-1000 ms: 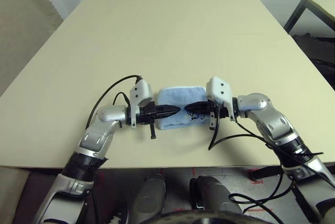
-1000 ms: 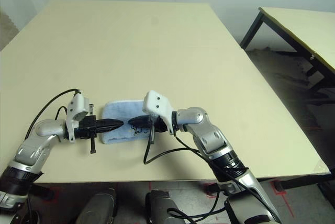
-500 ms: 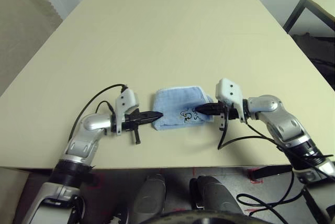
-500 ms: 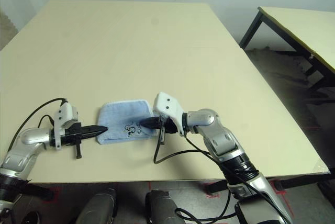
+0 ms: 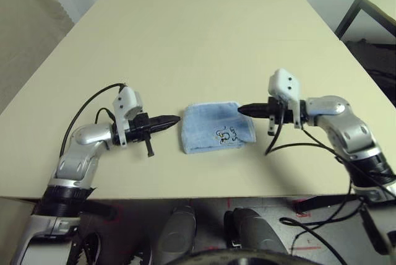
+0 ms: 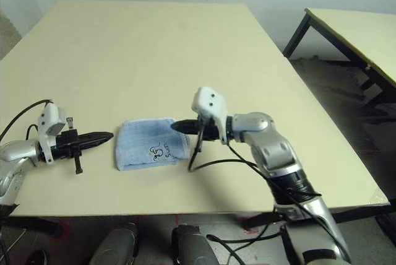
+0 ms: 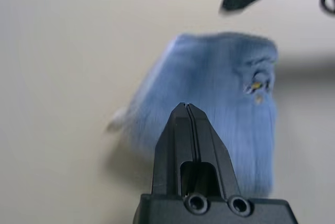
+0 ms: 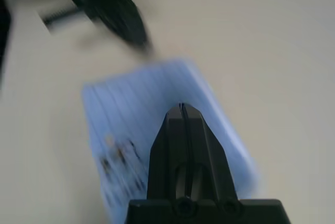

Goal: Fold the towel and set it aside.

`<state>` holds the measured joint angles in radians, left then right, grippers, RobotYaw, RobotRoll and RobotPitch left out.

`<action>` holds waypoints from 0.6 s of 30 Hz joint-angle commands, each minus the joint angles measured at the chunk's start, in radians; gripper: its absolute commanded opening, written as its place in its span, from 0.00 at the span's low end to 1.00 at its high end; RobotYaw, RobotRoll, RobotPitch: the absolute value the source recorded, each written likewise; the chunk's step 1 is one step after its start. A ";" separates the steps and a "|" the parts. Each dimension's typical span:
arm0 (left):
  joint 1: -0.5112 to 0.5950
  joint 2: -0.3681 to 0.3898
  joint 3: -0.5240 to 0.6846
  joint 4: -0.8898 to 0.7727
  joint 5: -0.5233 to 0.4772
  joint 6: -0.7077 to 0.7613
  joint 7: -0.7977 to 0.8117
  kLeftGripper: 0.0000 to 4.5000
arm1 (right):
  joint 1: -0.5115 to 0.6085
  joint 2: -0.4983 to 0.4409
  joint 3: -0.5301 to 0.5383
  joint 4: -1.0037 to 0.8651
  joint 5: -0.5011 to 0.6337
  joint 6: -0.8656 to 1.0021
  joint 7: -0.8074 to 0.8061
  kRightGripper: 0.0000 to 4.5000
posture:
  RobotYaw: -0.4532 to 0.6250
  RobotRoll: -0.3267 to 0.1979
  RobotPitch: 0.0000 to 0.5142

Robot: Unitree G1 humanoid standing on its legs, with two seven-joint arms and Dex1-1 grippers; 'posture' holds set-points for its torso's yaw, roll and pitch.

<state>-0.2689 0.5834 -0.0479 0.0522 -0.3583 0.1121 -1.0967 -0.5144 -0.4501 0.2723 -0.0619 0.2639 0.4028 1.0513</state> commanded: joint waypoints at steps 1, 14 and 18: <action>-0.033 -0.058 -0.053 0.071 0.048 -0.022 0.026 0.01 | 0.016 0.044 0.058 0.053 -0.040 -0.020 -0.027 0.00 | 0.49 0.62 0.15; -0.010 -0.040 -0.082 0.207 0.144 -0.139 0.017 0.01 | 0.077 0.005 0.067 0.139 -0.150 -0.073 -0.098 0.00 | 0.49 0.62 0.16; 0.019 0.002 -0.043 0.193 0.125 -0.138 0.012 0.01 | 0.087 -0.053 0.033 0.117 -0.124 -0.066 -0.069 0.00 | 0.49 0.62 0.15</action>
<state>-0.2661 0.5718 -0.1066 0.2459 -0.2310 -0.0251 -1.0789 -0.4415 -0.4855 0.3284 0.0640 0.1339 0.3327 0.9680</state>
